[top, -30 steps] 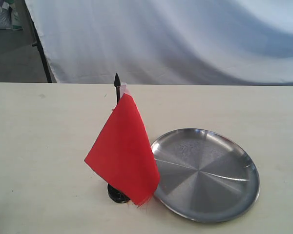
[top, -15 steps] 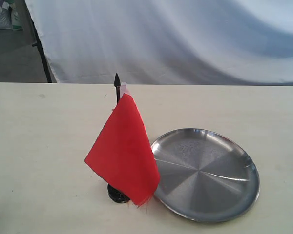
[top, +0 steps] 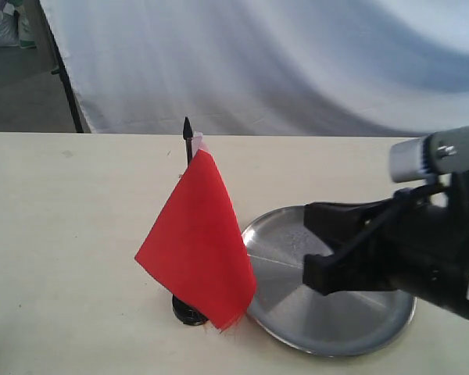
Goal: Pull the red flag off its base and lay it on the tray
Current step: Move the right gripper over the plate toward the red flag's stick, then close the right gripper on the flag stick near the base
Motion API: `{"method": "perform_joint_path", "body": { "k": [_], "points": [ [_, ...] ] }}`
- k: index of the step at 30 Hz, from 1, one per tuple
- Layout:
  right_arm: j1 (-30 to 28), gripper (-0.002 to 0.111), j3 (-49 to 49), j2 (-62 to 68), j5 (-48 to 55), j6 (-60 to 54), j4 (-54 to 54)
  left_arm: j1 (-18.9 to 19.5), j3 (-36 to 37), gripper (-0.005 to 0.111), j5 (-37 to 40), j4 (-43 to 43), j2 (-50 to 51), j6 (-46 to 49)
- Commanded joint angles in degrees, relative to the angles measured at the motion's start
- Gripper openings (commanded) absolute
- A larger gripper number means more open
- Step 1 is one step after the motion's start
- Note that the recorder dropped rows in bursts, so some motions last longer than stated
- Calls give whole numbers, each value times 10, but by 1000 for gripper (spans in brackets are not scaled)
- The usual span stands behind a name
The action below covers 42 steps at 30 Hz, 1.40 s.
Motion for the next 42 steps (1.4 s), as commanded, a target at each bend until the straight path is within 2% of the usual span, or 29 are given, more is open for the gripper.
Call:
{"method": "perform_joint_path", "body": {
  "k": [1,7,10,12,17,19,29,42],
  "points": [
    [5,0,-6,86,-43,-4,-6,0,2,0,-1,2,-1,4],
    [5,0,-6,142,-43,-9,-7,0,2,0,-1,2,-1,4],
    [5,7,-6,159,-43,-25,-7,0,2,0,-1,2,-1,4],
    [6,18,-6,171,-44,-25,-7,0,2,0,-1,2,-1,4],
    [6,57,-6,202,-54,-25,-20,0,2,0,-1,2,-1,4],
    [6,64,-6,215,-66,-25,-20,0,2,0,-1,2,-1,4],
    [6,64,-16,290,-147,-24,-49,0,2,0,-1,2,-1,4],
    [6,64,-117,394,-148,-20,-49,0,2,0,-1,2,-1,4]
  ]
}}
